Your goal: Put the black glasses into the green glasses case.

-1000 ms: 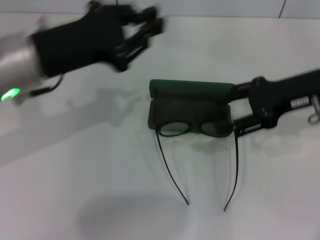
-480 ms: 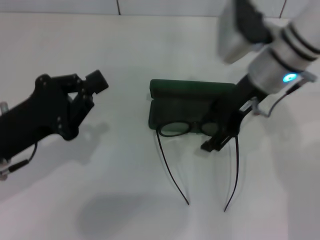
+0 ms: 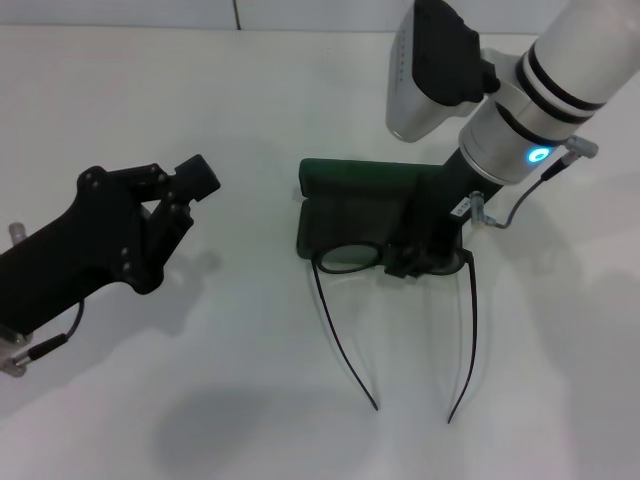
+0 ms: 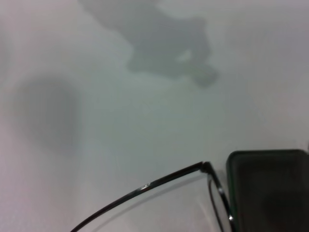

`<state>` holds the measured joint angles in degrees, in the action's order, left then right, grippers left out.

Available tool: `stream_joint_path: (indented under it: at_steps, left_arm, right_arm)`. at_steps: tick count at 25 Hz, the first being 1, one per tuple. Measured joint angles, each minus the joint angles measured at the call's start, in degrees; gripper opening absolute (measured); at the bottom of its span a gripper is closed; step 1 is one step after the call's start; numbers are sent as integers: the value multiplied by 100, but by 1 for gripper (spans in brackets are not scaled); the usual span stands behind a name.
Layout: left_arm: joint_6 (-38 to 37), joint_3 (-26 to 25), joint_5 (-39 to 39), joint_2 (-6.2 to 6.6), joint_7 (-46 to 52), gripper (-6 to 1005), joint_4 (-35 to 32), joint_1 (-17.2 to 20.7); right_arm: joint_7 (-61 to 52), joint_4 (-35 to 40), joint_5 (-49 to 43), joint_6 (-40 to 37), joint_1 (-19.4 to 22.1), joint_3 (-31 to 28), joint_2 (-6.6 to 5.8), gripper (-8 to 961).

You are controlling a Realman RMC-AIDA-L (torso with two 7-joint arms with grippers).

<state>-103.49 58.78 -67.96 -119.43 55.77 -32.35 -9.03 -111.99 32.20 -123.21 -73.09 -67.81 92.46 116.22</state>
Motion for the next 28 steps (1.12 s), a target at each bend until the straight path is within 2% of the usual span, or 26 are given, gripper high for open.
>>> stream_joint_path:
  at_steps: [6, 18, 23, 28]
  left_arm:
    - [-5, -4, 28, -9, -5, 17, 58, -72]
    - [0, -8, 6, -4, -210, 17, 302, -129]
    - [0, -12, 22, -4, -229, 16, 309, -99]
    - [-14, -26, 42, -10, -360, 16, 383, -85]
  right_arm:
    - [-30, 36, -1, 11, 27, 0, 4, 330]
    - [-44, 13, 39, 166, 35, 104, 6, 152]
    - [51, 291, 273, 261, 246, 442, 6, 68]
    - [50, 678, 265, 202, 504, 487, 6, 55]
